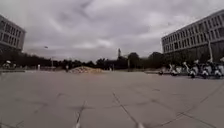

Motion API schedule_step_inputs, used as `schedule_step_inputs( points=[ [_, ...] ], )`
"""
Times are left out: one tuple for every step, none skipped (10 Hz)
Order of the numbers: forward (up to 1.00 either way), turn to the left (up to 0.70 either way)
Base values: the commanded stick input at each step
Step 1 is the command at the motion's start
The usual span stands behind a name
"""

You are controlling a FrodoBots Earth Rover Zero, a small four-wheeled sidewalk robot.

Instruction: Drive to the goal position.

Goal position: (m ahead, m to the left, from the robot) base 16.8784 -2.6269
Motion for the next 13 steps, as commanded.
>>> schedule_step_inputs(
  points=[
    [0.45,0.0],
    [0.45,0.0],
    [0.45,0.0],
    [0.45,0.0],
    [0.45,0.0],
    [0.45,0.0],
    [0.45,0.0],
    [0.45,0.0],
    [0.45,0.0],
    [0.45,0.0],
    [0.45,0.0],
    [0.45,0.0],
    [0.45,0.0]
  ],
)
